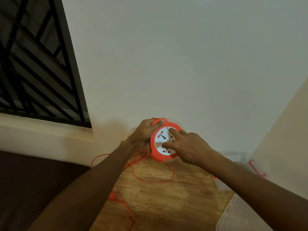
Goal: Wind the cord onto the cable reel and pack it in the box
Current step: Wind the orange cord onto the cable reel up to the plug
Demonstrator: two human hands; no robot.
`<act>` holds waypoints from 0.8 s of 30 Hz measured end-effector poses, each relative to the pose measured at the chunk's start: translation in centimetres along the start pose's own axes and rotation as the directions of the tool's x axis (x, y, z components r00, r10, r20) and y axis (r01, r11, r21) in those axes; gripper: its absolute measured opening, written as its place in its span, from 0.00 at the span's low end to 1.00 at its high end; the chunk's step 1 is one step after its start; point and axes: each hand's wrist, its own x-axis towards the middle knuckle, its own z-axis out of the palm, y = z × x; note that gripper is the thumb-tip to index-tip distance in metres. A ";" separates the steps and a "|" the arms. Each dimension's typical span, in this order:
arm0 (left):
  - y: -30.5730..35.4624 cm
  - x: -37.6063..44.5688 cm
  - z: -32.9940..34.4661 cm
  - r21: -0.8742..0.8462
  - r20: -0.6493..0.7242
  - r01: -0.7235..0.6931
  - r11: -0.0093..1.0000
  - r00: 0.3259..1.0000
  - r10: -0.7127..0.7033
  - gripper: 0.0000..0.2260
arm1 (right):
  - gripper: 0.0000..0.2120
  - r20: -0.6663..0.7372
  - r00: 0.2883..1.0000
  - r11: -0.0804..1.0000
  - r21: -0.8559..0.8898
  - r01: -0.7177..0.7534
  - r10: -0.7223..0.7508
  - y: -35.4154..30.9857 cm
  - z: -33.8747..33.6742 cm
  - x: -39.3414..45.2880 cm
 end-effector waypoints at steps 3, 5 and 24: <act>0.1 0.2 0.4 0.039 0.032 -0.014 0.999 0.999 0.013 0.17 | 0.32 0.039 0.999 0.999 -0.035 -0.011 0.012 -0.6 -0.2 -0.2; 0.2 0.0 0.9 0.050 0.048 -0.014 0.999 0.999 0.011 0.18 | 0.31 0.095 0.995 0.996 -0.089 -0.019 0.027 -1.2 -0.6 -0.1; 0.7 -0.7 1.7 -0.143 -0.095 -0.035 0.989 0.995 0.022 0.10 | 0.31 0.373 0.683 -0.194 0.925 -0.326 0.628 -2.6 0.8 1.0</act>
